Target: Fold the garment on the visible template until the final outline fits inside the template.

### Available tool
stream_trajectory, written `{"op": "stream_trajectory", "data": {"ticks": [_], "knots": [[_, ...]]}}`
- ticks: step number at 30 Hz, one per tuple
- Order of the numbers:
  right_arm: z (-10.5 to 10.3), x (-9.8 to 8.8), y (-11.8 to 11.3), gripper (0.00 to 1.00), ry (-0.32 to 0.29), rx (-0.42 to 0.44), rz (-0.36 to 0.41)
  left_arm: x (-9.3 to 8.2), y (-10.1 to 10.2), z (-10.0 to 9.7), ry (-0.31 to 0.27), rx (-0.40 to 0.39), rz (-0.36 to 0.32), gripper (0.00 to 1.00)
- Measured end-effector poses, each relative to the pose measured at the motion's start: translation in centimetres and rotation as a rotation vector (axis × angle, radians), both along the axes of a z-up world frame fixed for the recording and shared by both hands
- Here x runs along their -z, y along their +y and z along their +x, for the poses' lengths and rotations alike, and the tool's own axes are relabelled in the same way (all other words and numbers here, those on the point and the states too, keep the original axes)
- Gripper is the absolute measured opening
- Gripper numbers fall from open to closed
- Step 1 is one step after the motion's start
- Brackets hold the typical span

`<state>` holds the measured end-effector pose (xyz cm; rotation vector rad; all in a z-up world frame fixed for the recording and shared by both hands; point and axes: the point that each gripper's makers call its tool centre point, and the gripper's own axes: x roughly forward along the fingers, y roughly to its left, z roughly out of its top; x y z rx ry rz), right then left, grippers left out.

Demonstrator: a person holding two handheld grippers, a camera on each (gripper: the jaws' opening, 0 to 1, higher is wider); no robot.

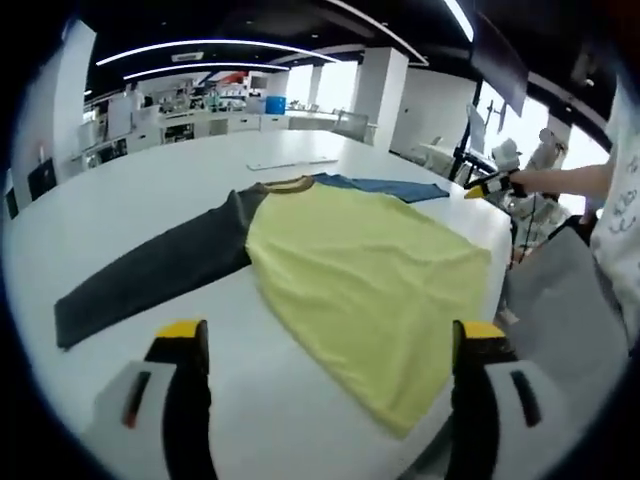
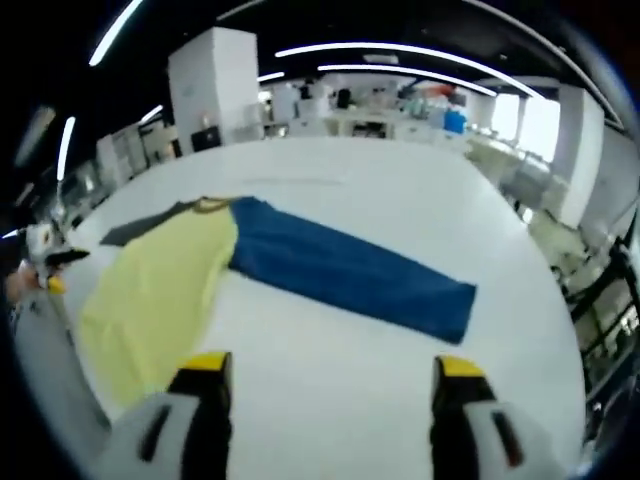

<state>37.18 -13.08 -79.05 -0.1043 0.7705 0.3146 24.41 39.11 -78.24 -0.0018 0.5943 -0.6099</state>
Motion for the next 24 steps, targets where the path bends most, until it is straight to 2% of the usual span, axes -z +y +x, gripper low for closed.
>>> {"op": "stream_trajectory", "data": {"ticks": [2,5,7,9,11,12,14,17,20,22,24], "knots": [[0.9,0.2,-0.8,0.78,-0.004,0.027,0.002,0.0,0.2,0.0,-0.003,-0.007,-0.007,0.99],[1.7,0.3,-1.4,0.72,-0.007,0.14,0.067,-0.1,0.8,0.1,-0.009,-0.019,-0.006,0.99],[3.2,0.7,-3.2,0.71,-0.004,0.208,0.078,-0.1,1.1,0.0,-0.005,-0.029,-0.009,0.99],[2.6,1.1,-2.9,0.68,0.009,0.234,0.064,0.2,1.5,-0.3,0.002,-0.032,0.01,0.99],[3.1,1.8,-3.9,0.56,0.037,0.264,0.061,0.7,2.0,-0.6,0.021,-0.042,0.014,0.99],[3.7,2.2,-4.9,0.53,0.044,0.298,0.058,0.8,2.1,-0.7,0.021,-0.048,0.011,0.99],[4.3,2.5,-5.7,0.55,0.037,0.343,0.067,0.9,2.4,-0.9,0.027,-0.06,0.01,0.99],[5.2,3.5,-7.3,0.46,0.06,0.388,0.074,1.5,3.0,-1.1,0.041,-0.07,0.016,0.98],[5.5,4.0,-7.9,0.44,0.073,0.425,0.081,1.7,3.0,-1.3,0.051,-0.077,0.02,0.98],[5.0,4.0,-7.7,0.41,0.09,0.446,0.077,1.6,2.8,-1.4,0.054,-0.083,0.015,0.98],[5.4,4.3,-8.1,0.37,0.085,0.463,0.087,1.9,2.8,-1.5,0.061,-0.085,0.017,0.97]]}}
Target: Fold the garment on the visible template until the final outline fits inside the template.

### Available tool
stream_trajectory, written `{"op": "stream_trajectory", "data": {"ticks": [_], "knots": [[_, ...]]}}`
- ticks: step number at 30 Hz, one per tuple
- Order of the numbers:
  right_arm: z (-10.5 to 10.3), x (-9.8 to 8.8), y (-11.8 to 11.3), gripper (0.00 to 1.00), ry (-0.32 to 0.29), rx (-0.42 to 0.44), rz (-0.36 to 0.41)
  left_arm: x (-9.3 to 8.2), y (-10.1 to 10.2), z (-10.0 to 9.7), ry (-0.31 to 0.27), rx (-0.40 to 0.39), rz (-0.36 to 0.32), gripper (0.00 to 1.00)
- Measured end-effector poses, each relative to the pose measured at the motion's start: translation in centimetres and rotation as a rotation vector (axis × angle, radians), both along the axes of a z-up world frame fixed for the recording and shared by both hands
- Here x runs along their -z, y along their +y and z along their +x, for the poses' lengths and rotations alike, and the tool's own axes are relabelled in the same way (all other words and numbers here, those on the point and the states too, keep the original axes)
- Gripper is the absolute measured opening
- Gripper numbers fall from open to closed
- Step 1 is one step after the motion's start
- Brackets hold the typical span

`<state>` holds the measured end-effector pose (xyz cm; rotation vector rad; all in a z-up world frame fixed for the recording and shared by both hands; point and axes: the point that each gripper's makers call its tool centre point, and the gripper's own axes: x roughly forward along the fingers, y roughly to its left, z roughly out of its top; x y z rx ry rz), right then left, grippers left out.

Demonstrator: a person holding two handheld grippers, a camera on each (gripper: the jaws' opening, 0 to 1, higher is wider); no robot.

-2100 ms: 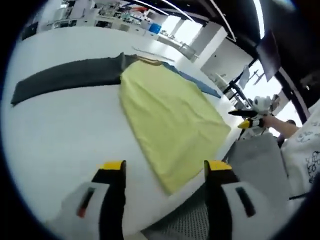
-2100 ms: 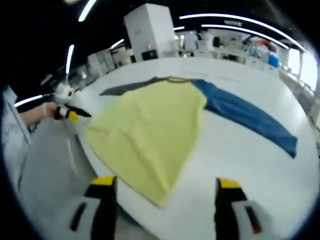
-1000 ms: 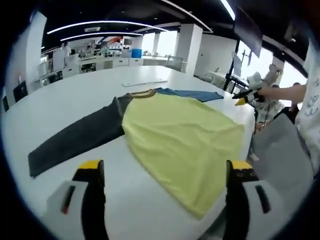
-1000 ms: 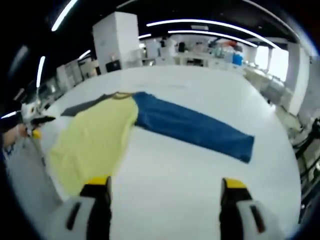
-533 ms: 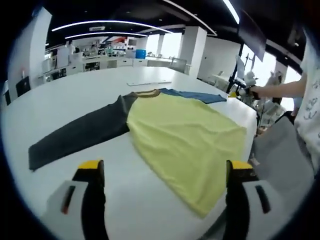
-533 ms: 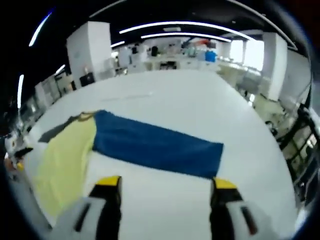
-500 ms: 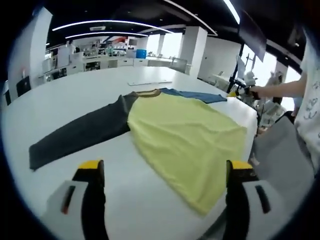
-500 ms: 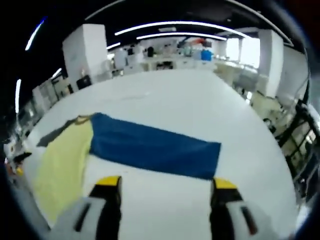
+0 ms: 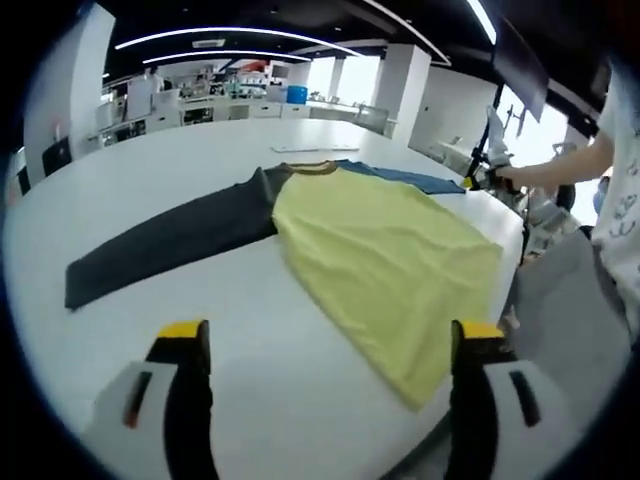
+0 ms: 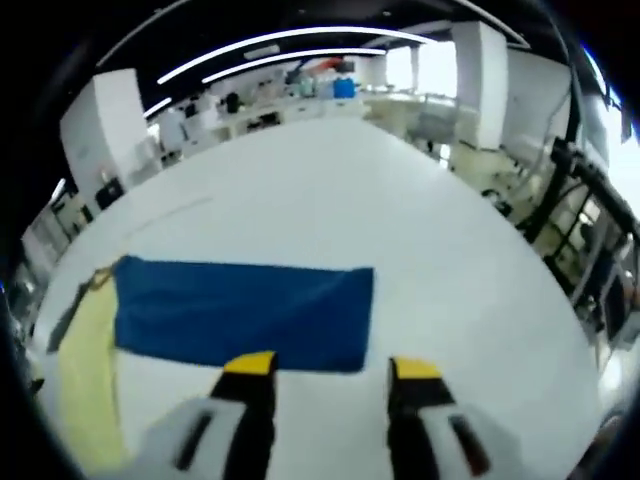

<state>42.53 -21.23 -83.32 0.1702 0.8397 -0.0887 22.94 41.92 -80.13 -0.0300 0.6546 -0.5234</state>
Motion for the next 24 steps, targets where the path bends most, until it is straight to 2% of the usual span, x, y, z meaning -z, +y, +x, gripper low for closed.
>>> {"op": "stream_trajectory", "data": {"ticks": [4,9,12,13,15,19,24], "knots": [[0.4,0.6,-0.7,0.37,0.026,-0.001,-0.037,0.3,-0.4,-0.2,0.016,-0.003,-0.001,0.96],[0.7,0.9,-1.2,0.27,0.043,0.004,-0.059,0.8,-0.7,-0.5,0.035,-0.009,-0.008,0.95],[0.9,1.1,-1.4,0.24,0.052,-0.028,-0.097,1.0,-0.9,-0.6,0.042,-0.009,-0.007,0.94],[0.8,0.9,-1.4,0.21,0.06,-0.067,-0.133,1.1,-1.1,-0.5,0.044,-0.011,-0.012,0.94],[0.4,1.1,0.0,0.12,0.06,-0.08,-0.099,1.2,-1.4,-0.5,0.045,-0.011,-0.016,0.94],[0.9,1.1,0.1,0.01,0.078,-0.137,-0.13,1.5,-1.8,-0.3,0.051,-0.005,-0.022,0.94],[1.5,1.1,-0.4,0.0,0.092,-0.155,-0.16,1.4,-2.2,-0.2,0.048,0.001,-0.029,0.94]]}}
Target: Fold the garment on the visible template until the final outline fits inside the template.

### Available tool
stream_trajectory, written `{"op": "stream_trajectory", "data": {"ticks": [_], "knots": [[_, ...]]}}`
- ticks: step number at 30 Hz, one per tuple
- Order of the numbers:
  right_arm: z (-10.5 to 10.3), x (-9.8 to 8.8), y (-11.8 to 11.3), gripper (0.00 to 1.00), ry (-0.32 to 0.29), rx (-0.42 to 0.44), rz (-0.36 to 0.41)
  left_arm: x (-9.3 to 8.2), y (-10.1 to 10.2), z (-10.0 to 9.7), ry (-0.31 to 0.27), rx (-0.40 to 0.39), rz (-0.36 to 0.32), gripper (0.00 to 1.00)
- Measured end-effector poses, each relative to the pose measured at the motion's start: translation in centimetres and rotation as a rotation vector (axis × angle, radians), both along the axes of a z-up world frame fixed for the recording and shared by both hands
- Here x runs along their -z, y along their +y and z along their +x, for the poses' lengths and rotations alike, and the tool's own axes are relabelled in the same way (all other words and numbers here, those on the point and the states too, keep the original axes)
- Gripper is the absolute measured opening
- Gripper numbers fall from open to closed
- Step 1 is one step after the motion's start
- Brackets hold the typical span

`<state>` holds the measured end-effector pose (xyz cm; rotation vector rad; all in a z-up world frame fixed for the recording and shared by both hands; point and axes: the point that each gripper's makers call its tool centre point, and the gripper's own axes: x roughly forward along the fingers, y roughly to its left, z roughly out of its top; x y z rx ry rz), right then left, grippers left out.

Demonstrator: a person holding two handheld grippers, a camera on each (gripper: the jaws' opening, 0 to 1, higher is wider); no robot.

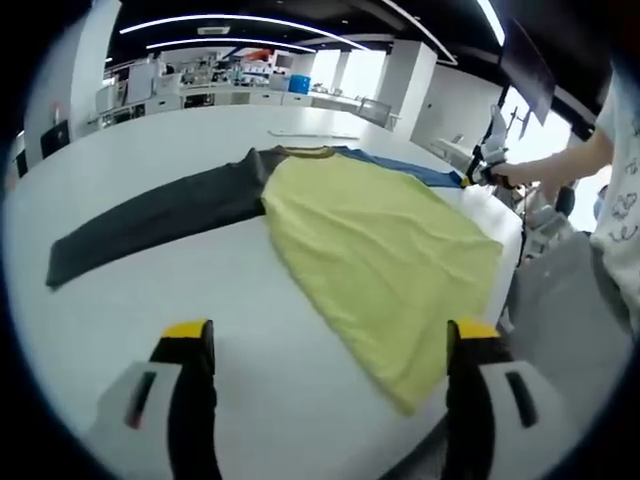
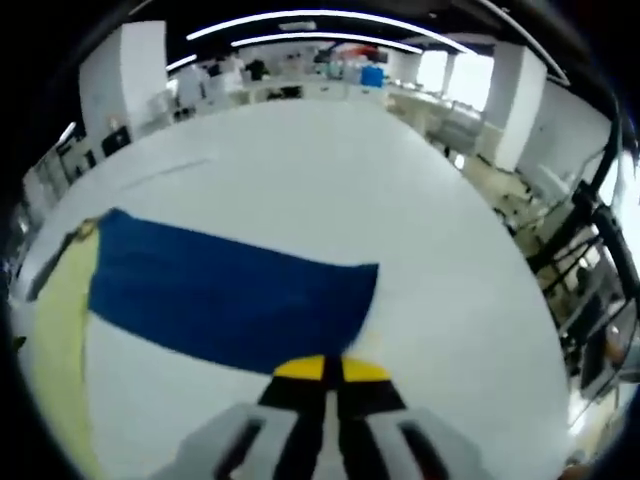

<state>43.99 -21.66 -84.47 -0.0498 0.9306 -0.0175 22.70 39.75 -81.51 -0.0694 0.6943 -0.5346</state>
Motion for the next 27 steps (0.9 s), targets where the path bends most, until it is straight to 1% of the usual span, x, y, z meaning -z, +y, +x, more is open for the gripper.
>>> {"op": "stream_trajectory", "data": {"ticks": [5,9,13,15,17,18,21,22,25,26,27], "knots": [[0.3,-0.2,-0.8,0.0,-0.006,0.026,-0.006,0.0,0.5,0.0,0.002,-0.012,0.0,0.94],[0.0,-0.5,-0.5,0.0,-0.007,0.028,-0.017,-0.1,0.6,-0.2,0.0,-0.02,-0.002,0.93],[0.0,-1.3,-0.3,0.0,-0.024,0.024,-0.019,-0.1,0.8,-0.3,-0.005,-0.029,-0.007,0.93],[-0.2,-2.1,0.2,0.0,-0.04,0.017,-0.02,-0.2,0.8,-0.4,-0.009,-0.031,-0.01,0.93],[0.2,-2.2,0.3,0.0,-0.053,0.012,-0.011,-0.4,0.6,-0.4,-0.018,-0.031,-0.013,0.93],[0.4,-2.7,0.5,0.0,-0.066,0.004,-0.005,-0.5,0.6,-0.4,-0.02,-0.032,-0.014,0.93],[0.9,-4.3,1.8,0.0,-0.101,-0.014,0.02,-0.7,0.6,-0.3,-0.034,-0.031,-0.022,0.93],[0.7,-5.4,2.9,0.0,-0.114,-0.032,0.019,-0.8,0.6,-0.3,-0.037,-0.03,-0.023,0.93],[1.6,-6.3,4.8,0.0,-0.147,-0.073,0.046,-1.0,0.6,-0.4,-0.047,-0.026,-0.025,0.93],[1.6,-6.9,6.1,0.0,-0.16,-0.086,0.059,-1.0,0.6,-0.4,-0.05,-0.026,-0.025,0.93],[1.9,-7.7,7.7,0.0,-0.173,-0.103,0.089,-1.1,0.5,-0.4,-0.053,-0.027,-0.026,0.93]]}}
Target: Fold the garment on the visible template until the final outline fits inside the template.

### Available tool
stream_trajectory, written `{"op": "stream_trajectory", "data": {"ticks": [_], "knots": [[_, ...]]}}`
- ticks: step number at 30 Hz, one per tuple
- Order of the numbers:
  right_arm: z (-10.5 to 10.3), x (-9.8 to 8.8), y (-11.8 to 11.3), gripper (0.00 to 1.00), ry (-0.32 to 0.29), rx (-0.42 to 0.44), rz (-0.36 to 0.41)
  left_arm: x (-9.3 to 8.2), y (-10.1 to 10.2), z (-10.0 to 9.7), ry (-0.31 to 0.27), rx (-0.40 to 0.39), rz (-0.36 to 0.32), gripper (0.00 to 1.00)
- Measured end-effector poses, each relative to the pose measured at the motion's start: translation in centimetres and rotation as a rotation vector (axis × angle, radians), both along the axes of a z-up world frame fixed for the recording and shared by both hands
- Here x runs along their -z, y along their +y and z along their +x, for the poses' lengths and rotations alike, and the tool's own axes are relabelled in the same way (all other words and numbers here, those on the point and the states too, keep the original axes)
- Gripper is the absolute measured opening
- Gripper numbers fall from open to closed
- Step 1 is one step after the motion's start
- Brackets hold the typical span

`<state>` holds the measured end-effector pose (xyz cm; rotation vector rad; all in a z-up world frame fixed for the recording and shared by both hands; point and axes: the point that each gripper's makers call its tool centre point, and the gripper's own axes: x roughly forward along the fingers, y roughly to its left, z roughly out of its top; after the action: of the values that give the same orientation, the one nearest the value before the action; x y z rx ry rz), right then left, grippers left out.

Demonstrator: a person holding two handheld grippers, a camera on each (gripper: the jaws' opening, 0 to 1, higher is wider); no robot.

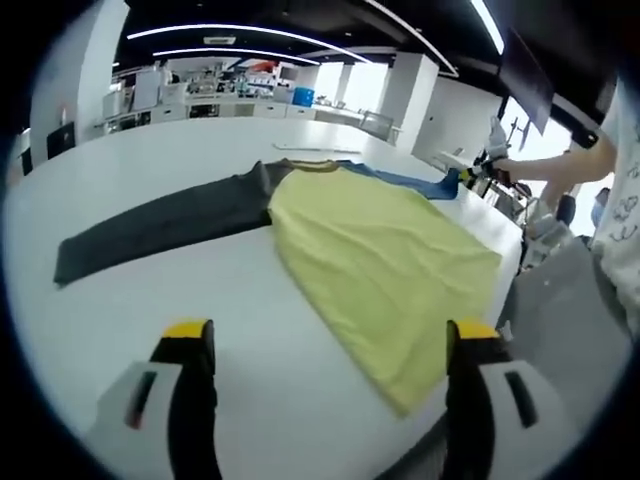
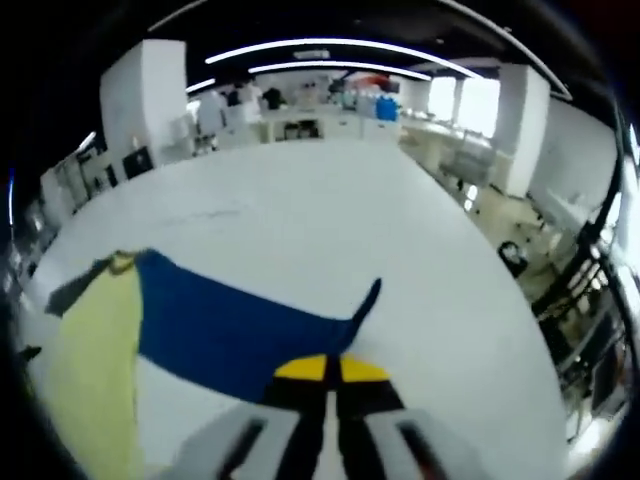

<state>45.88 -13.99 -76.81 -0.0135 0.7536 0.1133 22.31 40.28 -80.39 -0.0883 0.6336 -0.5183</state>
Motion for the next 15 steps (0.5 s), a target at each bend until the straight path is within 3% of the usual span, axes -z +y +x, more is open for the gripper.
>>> {"op": "stream_trajectory", "data": {"ticks": [2,4,7,10,14,15], "knots": [[0.7,-0.6,1.6,0.0,-0.016,-0.023,0.047,-0.3,0.1,0.2,-0.014,-0.011,-0.014,0.93],[2.3,-1.0,2.6,0.0,-0.028,-0.078,0.048,-0.4,0.0,0.4,-0.024,-0.008,-0.02,0.93],[1.4,-2.6,8.0,0.0,-0.044,-0.166,0.072,-0.6,0.0,0.5,-0.034,-0.007,-0.023,0.93],[2.1,-3.2,10.7,0.0,-0.058,-0.239,0.1,-0.8,0.1,0.4,-0.045,-0.01,-0.03,0.93],[1.5,-4.5,15.9,0.0,-0.072,-0.321,0.152,-1.1,0.1,0.3,-0.053,-0.017,-0.028,0.92],[1.9,-4.5,16.2,0.0,-0.073,-0.337,0.159,-1.2,0.1,0.4,-0.056,-0.022,-0.028,0.92]]}}
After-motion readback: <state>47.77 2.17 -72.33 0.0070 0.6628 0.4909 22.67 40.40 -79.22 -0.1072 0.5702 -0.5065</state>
